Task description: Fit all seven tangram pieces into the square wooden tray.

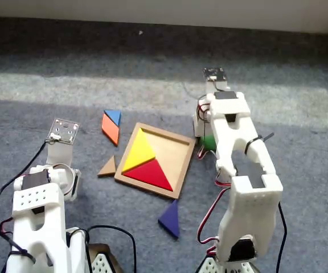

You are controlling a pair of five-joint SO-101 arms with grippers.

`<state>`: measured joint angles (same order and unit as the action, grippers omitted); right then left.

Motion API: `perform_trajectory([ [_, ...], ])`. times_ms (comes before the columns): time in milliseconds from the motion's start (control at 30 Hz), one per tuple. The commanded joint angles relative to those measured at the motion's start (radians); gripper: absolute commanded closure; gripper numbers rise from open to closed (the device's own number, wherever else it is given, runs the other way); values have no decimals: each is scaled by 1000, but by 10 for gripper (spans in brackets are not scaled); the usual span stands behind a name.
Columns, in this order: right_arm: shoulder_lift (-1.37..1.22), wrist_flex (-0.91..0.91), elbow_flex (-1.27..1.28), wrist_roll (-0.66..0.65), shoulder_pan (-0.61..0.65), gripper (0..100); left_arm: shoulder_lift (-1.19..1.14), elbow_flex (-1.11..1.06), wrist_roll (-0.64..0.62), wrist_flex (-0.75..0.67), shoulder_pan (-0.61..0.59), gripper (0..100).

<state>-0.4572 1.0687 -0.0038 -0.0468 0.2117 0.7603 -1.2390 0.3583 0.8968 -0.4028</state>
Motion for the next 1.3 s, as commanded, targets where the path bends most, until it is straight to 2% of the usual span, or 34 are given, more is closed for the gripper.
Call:
perform_trajectory([
  [0, 113, 81, -24, 2, -13, 939, 8, 2, 5, -14, 18, 819],
  [233, 390, 188, 24, 2, 59, 939, 8, 2, 5, -14, 18, 819],
  [433, 516, 148, 191, 2, 226, 939, 8, 1, 5, -14, 16, 819],
  [567, 515, 27, 286, 2, 297, 939, 8, 1, 5, -14, 13, 819],
  [700, 455, -45, 331, -91, 325, 939, 8, 1, 5, -14, 12, 819],
  [1000, 306, -39, 298, -132, 360, 937, 8, 1, 8, -14, 12, 819],
  [1167, 303, -39, 289, -138, 377, 860, 8, 1, 9, -14, 12, 819],
  [1267, 303, -39, 288, -138, 377, 848, 8, 1, 9, -14, 12, 819],
])
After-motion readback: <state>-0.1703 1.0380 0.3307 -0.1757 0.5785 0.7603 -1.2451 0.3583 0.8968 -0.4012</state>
